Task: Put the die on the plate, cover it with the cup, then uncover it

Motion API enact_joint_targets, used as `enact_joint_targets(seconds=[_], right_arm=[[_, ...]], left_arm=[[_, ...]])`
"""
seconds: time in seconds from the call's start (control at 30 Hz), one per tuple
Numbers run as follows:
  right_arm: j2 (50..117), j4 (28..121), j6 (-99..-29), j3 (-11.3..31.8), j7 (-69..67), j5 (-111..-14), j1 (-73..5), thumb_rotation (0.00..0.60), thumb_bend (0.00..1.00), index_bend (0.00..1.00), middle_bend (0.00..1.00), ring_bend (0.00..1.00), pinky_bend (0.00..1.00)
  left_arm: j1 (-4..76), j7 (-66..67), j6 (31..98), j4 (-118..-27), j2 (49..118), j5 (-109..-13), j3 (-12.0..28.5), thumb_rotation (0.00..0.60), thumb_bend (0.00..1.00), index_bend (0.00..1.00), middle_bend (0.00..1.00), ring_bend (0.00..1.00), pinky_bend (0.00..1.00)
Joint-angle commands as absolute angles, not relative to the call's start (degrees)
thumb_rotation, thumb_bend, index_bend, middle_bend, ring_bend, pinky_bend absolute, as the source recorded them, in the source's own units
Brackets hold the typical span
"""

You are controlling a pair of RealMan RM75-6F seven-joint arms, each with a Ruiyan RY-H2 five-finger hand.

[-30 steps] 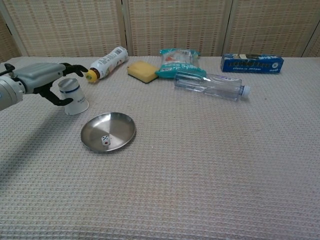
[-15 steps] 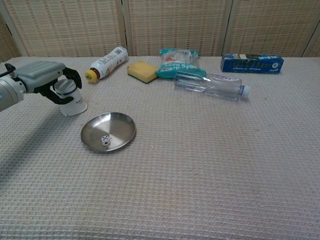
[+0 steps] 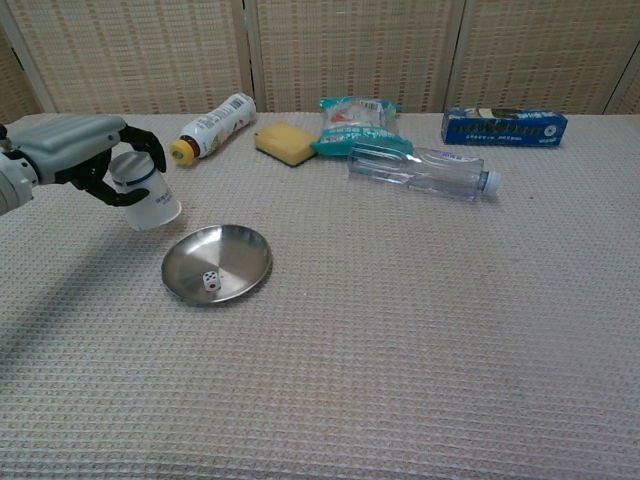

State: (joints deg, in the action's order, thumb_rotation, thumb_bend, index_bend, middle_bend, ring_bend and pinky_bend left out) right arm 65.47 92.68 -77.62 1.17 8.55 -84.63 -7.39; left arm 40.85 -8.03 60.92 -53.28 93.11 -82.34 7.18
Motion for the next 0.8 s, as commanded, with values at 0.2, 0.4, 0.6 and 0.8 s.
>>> enact_joint_targets(seconds=[0.2, 0.4, 0.6, 0.8], right_arm=[[64.7, 93.6, -79.0, 0.1, 7.4, -87.2, -6.9, 0.525, 0.22, 0.0, 0.0, 0.0, 0.0], [64.4, 93.8, -79.3, -0.4, 6.8, -88.3, -6.8, 0.525, 0.22, 0.0, 0.0, 0.0, 0.0], [63.9, 94.1, -79.8, -1.0, 5.9, -89.9, -6.6, 0.525, 0.22, 0.0, 0.0, 0.0, 0.0], [63.6, 94.1, -79.8, -1.1, 5.5, -90.0, -6.6, 0.525, 0.22, 0.0, 0.0, 0.0, 0.0]], left_arm=[[37.3, 0.3, 64.9, -78.0, 82.7, -84.3, 4.9, 0.6, 0.39, 0.39, 0.39, 0.27, 0.66], [37.1, 3.4, 64.2, -82.5, 82.2, -84.8, 3.9, 0.6, 0.39, 0.39, 0.39, 0.27, 0.66], [37.9, 9.5, 61.9, -82.9, 86.3, -84.2, 3.1, 0.6, 0.39, 0.39, 0.39, 0.27, 0.66], [38.3, 11.9, 61.4, -80.7, 89.6, -84.5, 2.8, 0.6, 0.39, 0.39, 0.39, 0.27, 0.66]])
